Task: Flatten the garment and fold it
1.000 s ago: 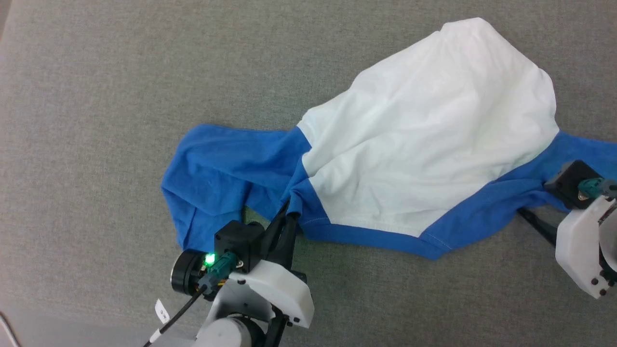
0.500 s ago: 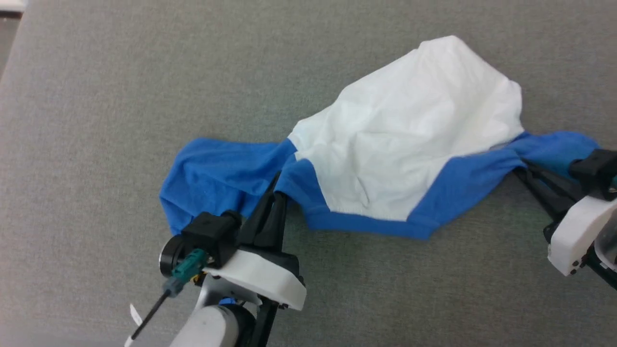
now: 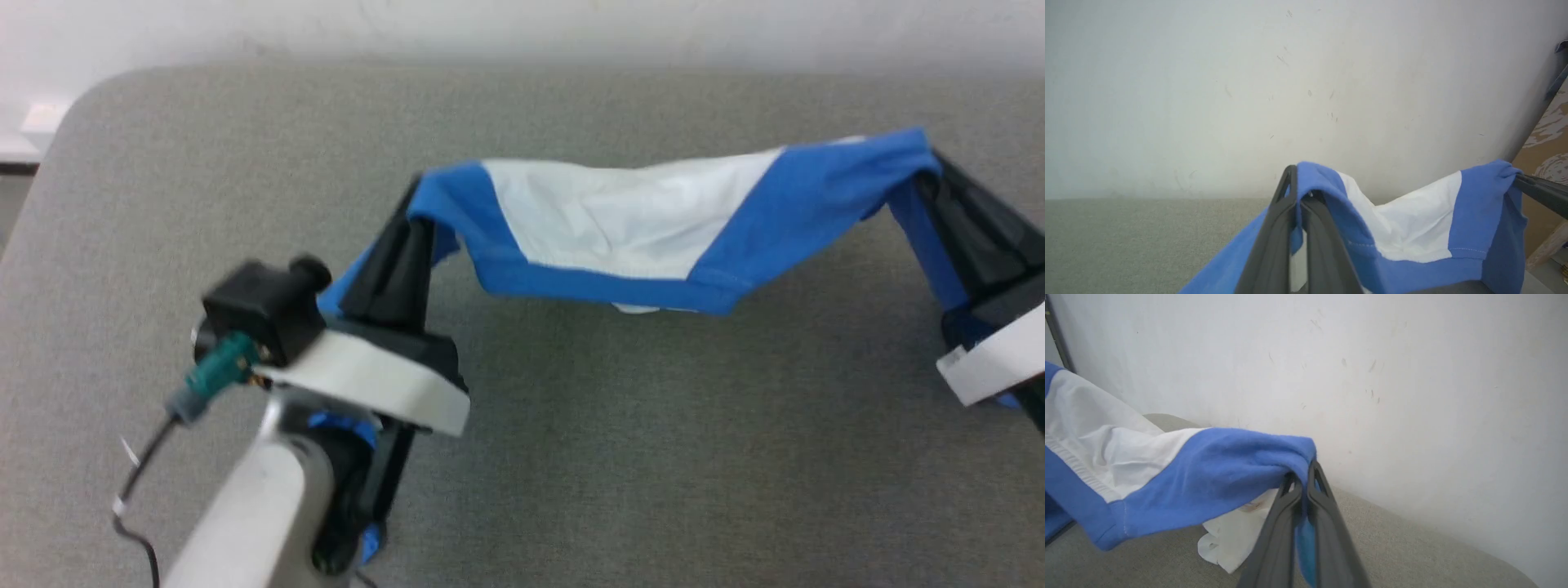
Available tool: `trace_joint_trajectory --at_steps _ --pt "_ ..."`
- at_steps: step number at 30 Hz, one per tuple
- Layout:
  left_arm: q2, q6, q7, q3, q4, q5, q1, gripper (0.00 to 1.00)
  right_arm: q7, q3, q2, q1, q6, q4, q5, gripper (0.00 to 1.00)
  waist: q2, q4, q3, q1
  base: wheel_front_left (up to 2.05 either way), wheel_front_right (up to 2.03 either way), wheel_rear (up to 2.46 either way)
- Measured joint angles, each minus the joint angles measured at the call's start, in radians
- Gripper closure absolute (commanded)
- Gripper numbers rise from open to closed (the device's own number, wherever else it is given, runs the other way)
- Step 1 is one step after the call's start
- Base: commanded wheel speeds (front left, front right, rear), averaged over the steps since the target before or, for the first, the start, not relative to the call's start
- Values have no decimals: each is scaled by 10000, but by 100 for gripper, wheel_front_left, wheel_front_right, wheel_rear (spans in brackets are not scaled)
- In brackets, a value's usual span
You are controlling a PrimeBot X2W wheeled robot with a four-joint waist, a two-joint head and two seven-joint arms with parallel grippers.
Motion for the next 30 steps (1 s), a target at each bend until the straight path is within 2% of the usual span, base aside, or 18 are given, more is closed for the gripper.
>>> trace_joint_trajectory --at_steps 5,11,18,24,30 --pt "259 -104 980 311 -230 -150 -1516 100 811 -362 280 -937 0 -915 -178 100 0 -278 -650 0 0 0 0" --pt "445 -196 2140 669 -59 -506 -3302 100 1755 -464 353 -2150 0 -1285 -194 100 0 -570 -1301 -1 0 0 0" --pt "566 -263 3381 817 81 -828 -4887 100 2767 -489 593 -3129 0 -1557 330 100 0 -897 -1697 0 0 0 0" --pt "470 -119 4458 786 54 -1187 -5748 100 3488 -591 554 -3649 0 -1841 673 100 0 -1075 -1520 0 0 0 0" --pt "148 326 5356 537 848 -1248 -6457 100 4188 -658 518 -4324 2 -1400 1409 100 0 -1185 -787 2 0 0 0"
